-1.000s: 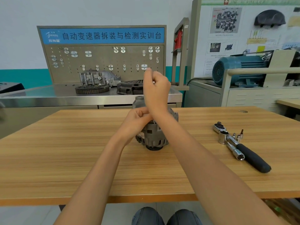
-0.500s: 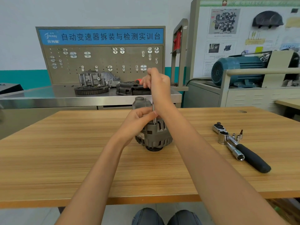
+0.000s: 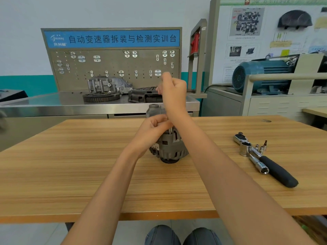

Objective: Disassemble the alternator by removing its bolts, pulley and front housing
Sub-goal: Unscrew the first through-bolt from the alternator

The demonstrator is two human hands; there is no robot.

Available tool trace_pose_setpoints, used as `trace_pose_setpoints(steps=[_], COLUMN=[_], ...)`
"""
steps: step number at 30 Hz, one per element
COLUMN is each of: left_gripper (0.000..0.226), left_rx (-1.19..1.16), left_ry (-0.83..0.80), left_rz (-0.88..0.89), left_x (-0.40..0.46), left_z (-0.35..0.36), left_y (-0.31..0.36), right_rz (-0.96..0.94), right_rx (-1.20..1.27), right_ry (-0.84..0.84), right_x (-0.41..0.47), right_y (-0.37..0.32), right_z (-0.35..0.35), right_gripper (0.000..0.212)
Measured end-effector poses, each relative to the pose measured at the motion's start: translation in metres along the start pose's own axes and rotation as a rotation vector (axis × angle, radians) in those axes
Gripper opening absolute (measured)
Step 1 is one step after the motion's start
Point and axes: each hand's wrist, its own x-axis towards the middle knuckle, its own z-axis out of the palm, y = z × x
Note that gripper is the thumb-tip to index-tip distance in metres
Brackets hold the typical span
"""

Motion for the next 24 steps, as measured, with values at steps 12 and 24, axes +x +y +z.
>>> trace_pose_setpoints(steps=[12,24], left_gripper=[0.031,0.019], left_rx=[0.028,0.016], left_ry=[0.016,-0.029], left_rz=[0.003,-0.001], left_x=[-0.001,-0.002], left_z=[-0.001,0.0], left_y=[0.0,0.001], right_rz=[-0.151,0.141], right_rx=[-0.138,0.145], right_ry=[0.068,-0.118], right_x=[-0.009,0.002], right_y=[0.004,-0.004], right_z=[-0.002,-0.006], right_gripper=[0.048,0.049])
